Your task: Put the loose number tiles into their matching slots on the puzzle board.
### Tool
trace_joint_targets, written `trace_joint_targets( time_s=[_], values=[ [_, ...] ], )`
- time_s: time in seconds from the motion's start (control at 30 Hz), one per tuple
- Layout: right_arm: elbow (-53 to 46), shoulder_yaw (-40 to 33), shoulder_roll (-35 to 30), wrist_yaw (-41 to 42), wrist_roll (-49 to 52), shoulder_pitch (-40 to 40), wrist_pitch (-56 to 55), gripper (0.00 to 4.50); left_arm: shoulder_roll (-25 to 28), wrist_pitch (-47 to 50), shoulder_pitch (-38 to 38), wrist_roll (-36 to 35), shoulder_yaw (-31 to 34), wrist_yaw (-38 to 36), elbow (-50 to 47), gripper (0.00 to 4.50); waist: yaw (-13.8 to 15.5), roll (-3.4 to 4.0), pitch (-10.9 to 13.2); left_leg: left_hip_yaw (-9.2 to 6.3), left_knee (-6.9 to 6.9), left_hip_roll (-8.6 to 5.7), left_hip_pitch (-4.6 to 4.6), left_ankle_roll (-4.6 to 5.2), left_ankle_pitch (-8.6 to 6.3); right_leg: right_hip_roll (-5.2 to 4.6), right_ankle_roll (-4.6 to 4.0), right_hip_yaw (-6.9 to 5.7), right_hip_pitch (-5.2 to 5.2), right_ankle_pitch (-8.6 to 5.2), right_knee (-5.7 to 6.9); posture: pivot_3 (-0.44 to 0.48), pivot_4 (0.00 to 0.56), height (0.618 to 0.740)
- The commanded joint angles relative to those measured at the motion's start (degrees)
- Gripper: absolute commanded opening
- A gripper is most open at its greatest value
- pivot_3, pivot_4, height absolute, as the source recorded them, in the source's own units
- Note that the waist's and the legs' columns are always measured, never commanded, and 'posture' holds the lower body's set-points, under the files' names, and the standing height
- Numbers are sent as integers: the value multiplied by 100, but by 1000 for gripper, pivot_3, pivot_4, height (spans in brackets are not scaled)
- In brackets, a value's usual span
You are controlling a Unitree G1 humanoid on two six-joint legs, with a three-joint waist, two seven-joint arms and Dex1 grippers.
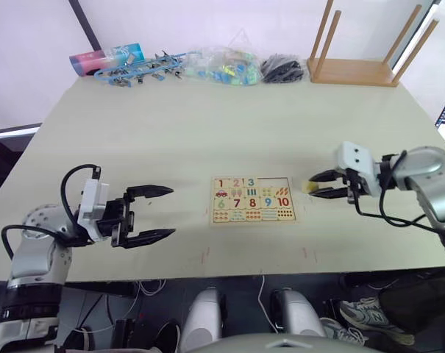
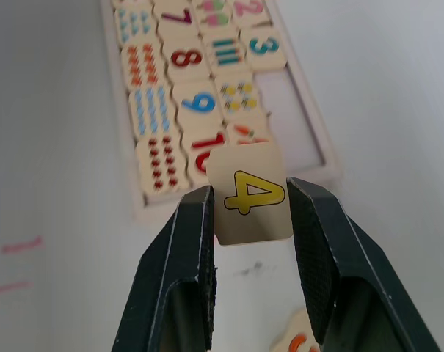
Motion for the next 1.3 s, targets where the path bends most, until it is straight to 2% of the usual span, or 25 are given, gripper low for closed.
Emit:
trace_joint_targets(
  time_s=[0.03, 0.23, 0.43, 0.7, 1.3],
  values=[
    [-11, 181, 88, -80, -92, -347, 254, 899, 17, 135, 123, -185, 339, 207, -252, 4500, 10, 0, 0, 1, 0, 0, -3, 0, 0, -1, 0, -1, -2, 0, -1, 0, 150, 740],
    [252, 785, 411, -96, -461, -1018, 377, 899, 18, 344, 416, -243, 617, 570, -496, 4500, -21, 0, 0, 2, 1, -1, -6, 0, -1, -3, 0, -3, -3, 0, -4, 0, 150, 740],
    [943, 1394, 845, -160, -1008, -1757, 344, 899, -7, 494, 722, -287, 804, 888, -887, 4500, -90, -1, 0, 2, -1, -1, -7, -1, 0, 0, -1, -7, -6, 0, 0, 0, 150, 740],
    [1574, 2004, 1244, 53, -1519, -2326, 343, 899, -32, 566, 955, -309, 921, 1101, -1187, 4500, -149, 0, 0, 7, -2, -4, -14, -2, -1, -1, -1, -12, -7, 1, -3, 0, 150, 740],
    [2705, 2352, 2143, 38, -2180, -2746, 73, 899, -54, 663, 1149, -311, 1045, 1299, -1403, 4500, -158, 0, 0, 12, -3, -6, -21, -4, -1, 2, -4, -18, -10, 2, -1, 0, 150, 740]
  ],
)
